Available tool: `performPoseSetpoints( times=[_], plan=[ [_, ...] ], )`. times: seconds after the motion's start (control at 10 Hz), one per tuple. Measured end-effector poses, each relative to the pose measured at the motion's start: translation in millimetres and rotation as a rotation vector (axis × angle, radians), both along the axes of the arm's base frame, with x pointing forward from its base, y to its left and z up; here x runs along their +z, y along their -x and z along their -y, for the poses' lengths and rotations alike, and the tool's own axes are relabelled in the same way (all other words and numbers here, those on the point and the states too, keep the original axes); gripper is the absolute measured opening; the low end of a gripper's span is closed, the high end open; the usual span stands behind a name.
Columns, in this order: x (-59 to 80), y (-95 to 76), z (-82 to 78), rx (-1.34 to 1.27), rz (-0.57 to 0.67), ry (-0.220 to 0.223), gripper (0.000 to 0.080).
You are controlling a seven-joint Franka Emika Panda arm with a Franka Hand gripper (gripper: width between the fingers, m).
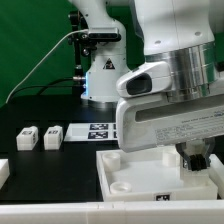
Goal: Assemble one leg
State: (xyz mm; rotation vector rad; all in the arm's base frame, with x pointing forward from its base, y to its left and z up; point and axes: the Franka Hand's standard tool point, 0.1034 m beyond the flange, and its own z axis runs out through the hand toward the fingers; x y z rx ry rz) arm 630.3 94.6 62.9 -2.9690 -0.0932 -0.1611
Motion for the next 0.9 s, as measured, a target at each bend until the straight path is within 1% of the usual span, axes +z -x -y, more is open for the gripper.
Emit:
performPoseSetpoints(
  times=[0.3, 0.5, 0.6, 0.7, 0.8, 0.9],
  plan=[
    [0.0, -0.1, 0.4, -0.024, -0.005, -0.003, 0.0003],
    [7.5, -5.9, -1.6, -0.070, -0.026, -0.019, 0.0003],
    [7.5, -5.3, -1.5, -0.087, -0.033, -0.022, 0.0003],
    [7.8, -4.5, -2.6, -0.098, -0.044, -0.025, 0.0120],
    [8.8, -3.9, -3.8, -0.105, -0.056, -0.030, 0.0303],
    [9.1, -3.0, -5.1, -0.109, -0.058, -0.031, 0.0439]
  ],
)
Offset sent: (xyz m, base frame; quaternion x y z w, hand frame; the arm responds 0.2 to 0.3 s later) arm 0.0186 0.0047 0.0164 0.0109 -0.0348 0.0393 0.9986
